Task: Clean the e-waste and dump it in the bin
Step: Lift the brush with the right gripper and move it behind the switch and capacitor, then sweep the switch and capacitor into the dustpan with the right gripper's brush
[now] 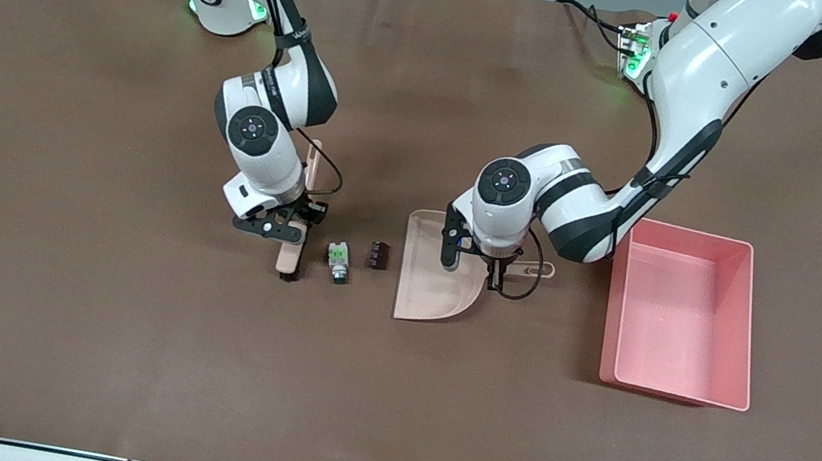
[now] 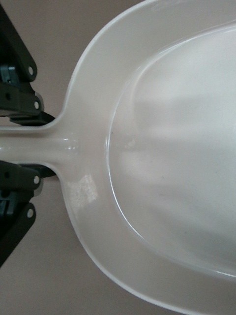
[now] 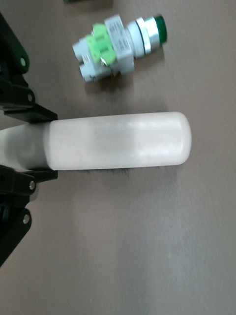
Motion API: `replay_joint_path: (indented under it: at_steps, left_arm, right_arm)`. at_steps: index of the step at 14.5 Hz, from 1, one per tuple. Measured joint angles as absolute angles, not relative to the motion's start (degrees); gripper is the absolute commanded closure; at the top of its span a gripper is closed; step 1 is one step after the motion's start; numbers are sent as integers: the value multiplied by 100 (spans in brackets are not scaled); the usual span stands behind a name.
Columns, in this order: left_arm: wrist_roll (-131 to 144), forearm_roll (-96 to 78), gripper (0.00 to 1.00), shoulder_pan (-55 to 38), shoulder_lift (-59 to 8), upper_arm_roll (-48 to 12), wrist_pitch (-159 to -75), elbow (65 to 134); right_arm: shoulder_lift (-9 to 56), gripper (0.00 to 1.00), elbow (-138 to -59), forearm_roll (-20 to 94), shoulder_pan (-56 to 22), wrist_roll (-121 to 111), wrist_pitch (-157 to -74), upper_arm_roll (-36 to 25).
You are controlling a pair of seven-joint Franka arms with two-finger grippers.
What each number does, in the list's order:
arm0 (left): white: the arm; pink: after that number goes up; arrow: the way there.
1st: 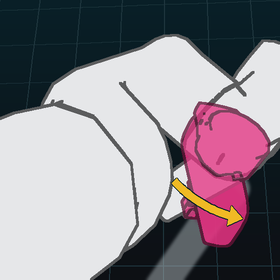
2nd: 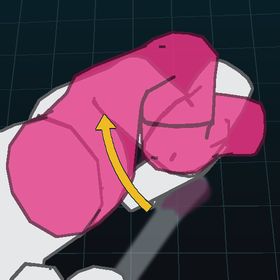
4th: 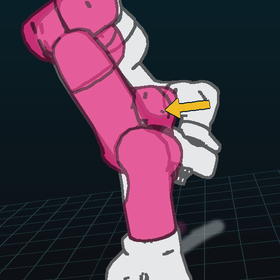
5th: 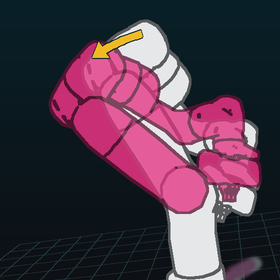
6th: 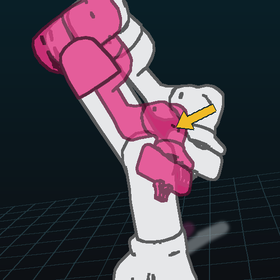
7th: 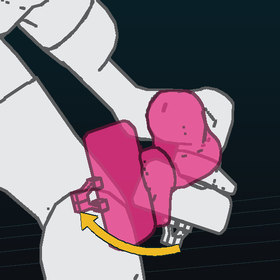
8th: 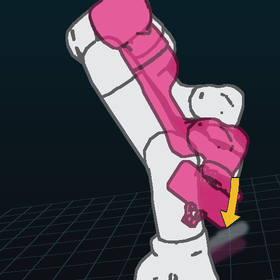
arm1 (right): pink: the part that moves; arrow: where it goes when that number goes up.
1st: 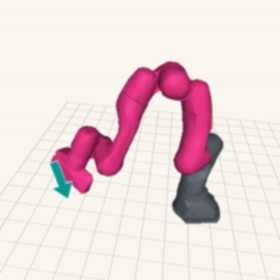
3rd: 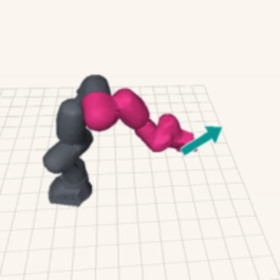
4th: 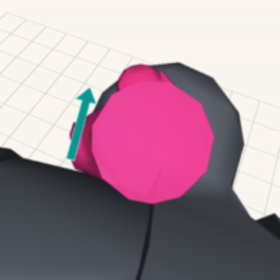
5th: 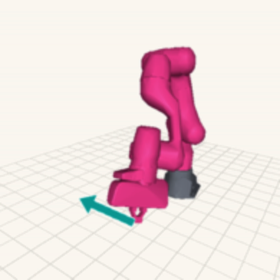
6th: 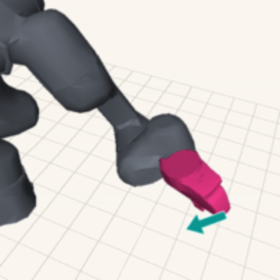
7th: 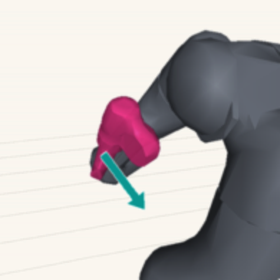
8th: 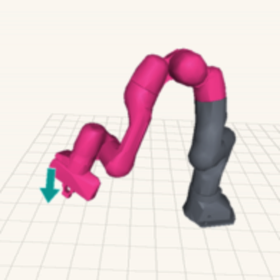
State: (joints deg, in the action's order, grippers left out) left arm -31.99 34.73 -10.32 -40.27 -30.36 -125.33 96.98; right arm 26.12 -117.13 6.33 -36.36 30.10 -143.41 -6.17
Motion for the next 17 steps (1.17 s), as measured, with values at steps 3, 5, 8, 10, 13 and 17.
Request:
replay_joint_path:
  at_steps: [3, 5, 8, 10, 13, 17]
  left_arm:
    - [-3201, 3487, 86, -1048, -4027, -3036, -12533, 9696]
    - [-3201, 3493, 89, -1075, -4027, -3036, -12533, 9695]
    - [-3201, 3494, 90, -1121, -4028, -3036, -12533, 9695]
    - [-3201, 3494, 90, -1143, -4029, -3036, -12517, 9695]
    - [-3202, 3494, 91, -1224, -4029, -3016, -12470, 9681]
    - [-3186, 3494, 92, -1405, -4084, -2935, -12238, 9510]
  right_arm:
    - [2670, 99, -11618, 778, -3769, 3150, -14334, -592]
    - [2739, 99, -11525, 785, -3868, 3387, -14333, -588]
    - [2892, 99, -11339, 802, -4006, 3678, -14325, -583]
    - [3017, 99, -11192, 892, -4071, 3766, -14317, -578]
    - [3117, 99, -11022, 1060, -4098, 3780, -14312, -556]
    - [3204, 99, -10831, 1244, -4103, 3784, -14311, -411]
